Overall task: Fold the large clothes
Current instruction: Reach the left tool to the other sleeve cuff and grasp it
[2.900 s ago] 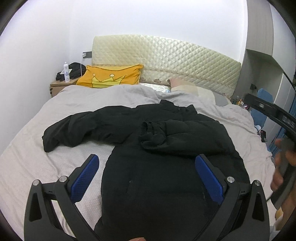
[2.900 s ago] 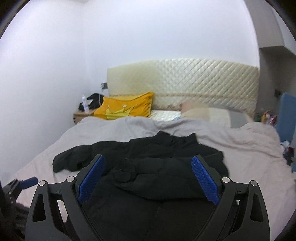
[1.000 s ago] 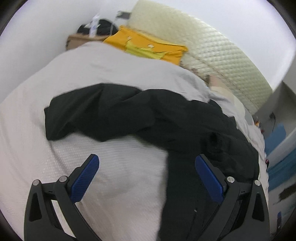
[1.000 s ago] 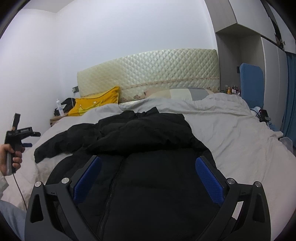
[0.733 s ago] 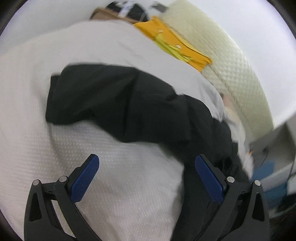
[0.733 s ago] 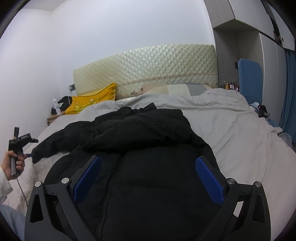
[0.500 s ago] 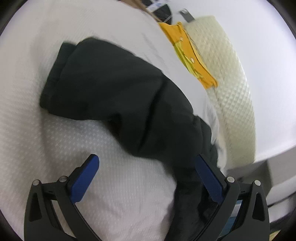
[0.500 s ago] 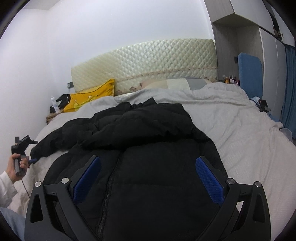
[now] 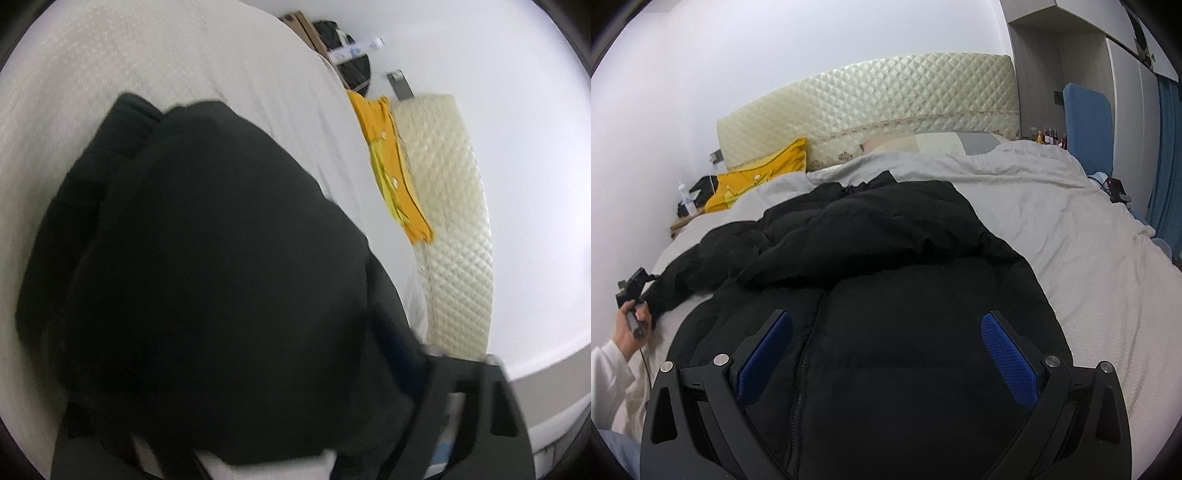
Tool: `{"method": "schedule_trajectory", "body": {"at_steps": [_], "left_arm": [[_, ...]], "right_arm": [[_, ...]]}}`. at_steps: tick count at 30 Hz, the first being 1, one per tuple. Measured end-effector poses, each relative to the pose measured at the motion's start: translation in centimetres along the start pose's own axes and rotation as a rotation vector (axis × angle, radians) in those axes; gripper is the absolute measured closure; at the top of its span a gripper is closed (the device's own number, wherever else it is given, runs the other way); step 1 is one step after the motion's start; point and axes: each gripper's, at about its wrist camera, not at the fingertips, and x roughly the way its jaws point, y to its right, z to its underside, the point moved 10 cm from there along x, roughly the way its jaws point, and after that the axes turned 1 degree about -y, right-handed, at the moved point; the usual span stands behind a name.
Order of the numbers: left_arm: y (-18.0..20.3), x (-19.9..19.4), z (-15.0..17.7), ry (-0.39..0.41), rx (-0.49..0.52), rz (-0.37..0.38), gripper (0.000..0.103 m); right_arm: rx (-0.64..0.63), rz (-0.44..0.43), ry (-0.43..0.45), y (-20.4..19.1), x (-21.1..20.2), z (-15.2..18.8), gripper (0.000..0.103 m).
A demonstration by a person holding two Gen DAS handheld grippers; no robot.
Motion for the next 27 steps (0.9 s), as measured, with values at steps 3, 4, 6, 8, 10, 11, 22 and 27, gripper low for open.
{"method": "schedule_trajectory", "body": {"at_steps": [3, 4, 6, 8, 10, 11, 22, 27], "left_arm": [[-0.4, 0.3, -1.3, 0.011, 0.001, -0.024, 0.051], [-0.3, 0.3, -1.7, 0.014, 0.018, -0.033, 0.058], [0.5, 0.2, -2.3, 0.024, 0.079, -0.066, 0.066], [1.3, -0.2, -3.2, 0.043, 0.134, -0.093, 0.072], [2.2, -0.6, -3.9, 0.058, 0.221, -0.145, 0.079], [2.7, -0.8, -4.2, 0.066, 0.264, -0.170, 0.080], [5.9, -3.9, -5.2, 0.199, 0.447, -0.327, 0.087], [8.6, -4.8, -5.5, 0.241, 0.499, -0.335, 0.088]], "right_arm": [[-0.006, 0.005, -0.011, -0.1, 0.3, 0.3, 0.000], [-0.006, 0.006, -0.014, -0.1, 0.4, 0.3, 0.000], [-0.003, 0.005, -0.017, -0.1, 0.5, 0.4, 0.000], [-0.001, 0.005, -0.020, -0.1, 0.7, 0.4, 0.000], [0.005, 0.006, -0.025, 0.0, 0.9, 0.4, 0.000], [0.008, 0.004, -0.027, 0.0, 0.9, 0.4, 0.000], [-0.027, -0.017, -0.034, -0.7, 1.2, 0.3, 0.000], [-0.036, -0.039, -0.018, -0.7, 0.6, 0.0, 0.000]]}}
